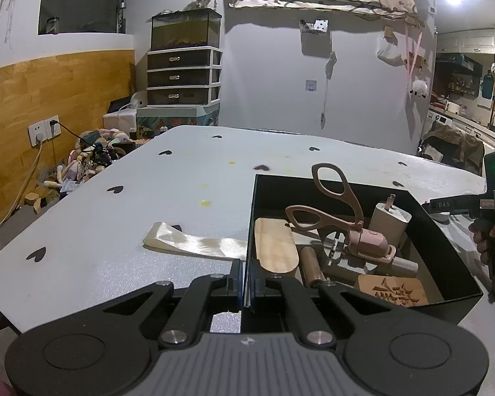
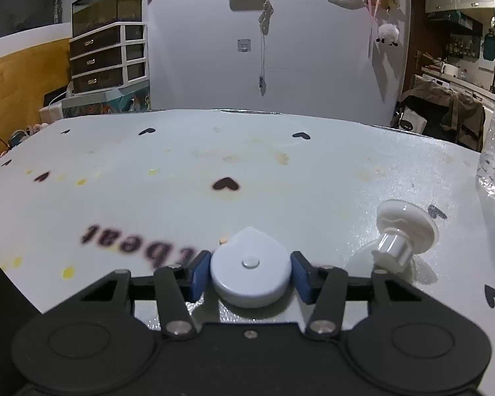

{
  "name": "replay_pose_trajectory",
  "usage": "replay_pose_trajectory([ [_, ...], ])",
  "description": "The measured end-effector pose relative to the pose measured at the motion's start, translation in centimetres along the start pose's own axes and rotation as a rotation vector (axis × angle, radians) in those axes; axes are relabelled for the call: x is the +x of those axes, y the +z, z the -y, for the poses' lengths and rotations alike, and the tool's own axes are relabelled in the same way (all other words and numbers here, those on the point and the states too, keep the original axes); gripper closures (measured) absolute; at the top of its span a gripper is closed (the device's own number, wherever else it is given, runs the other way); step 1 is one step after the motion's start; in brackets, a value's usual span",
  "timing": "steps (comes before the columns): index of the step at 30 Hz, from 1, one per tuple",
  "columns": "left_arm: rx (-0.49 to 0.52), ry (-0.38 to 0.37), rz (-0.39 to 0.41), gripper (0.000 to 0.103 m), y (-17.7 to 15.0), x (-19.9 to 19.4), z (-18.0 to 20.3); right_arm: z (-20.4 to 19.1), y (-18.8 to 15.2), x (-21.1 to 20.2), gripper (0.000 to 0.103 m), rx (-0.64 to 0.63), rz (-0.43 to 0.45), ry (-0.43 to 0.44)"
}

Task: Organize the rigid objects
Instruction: 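Move the right tool to the white round tape measure and grasp it, then carry the white tape measure with the right tool into the black box and release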

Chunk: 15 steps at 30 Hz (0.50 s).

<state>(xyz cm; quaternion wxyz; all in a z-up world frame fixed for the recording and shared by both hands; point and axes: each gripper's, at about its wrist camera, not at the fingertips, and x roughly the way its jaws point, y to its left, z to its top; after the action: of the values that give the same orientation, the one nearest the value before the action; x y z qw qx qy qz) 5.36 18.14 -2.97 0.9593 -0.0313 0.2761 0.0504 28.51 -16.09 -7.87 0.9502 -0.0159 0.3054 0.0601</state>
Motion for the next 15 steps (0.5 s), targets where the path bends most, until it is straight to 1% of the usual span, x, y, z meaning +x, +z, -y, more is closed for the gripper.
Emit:
replay_pose_trajectory([
  [5, -0.003, -0.007, -0.015, 0.100, 0.1, 0.1, 0.3, 0.1, -0.1, -0.5, 0.050, 0.006, 0.012, 0.011],
  [7, -0.001, -0.010, -0.024, 0.100, 0.2, 0.2, 0.3, -0.2, 0.0, -1.6, 0.050, -0.010, 0.029, 0.041],
  [9, 0.002, -0.009, -0.032, 0.100, 0.3, 0.4, 0.3, -0.6, 0.3, -3.2, 0.050, -0.027, 0.057, 0.095],
  [11, 0.005, -0.005, -0.040, 0.100, 0.3, 0.5, 0.4, -1.1, 0.8, -5.2, 0.050, -0.047, 0.104, 0.165],
  [15, -0.001, 0.006, -0.057, 0.100, 0.5, 0.8, 0.5, -2.9, 1.5, -9.0, 0.050, -0.116, 0.143, 0.306],
])
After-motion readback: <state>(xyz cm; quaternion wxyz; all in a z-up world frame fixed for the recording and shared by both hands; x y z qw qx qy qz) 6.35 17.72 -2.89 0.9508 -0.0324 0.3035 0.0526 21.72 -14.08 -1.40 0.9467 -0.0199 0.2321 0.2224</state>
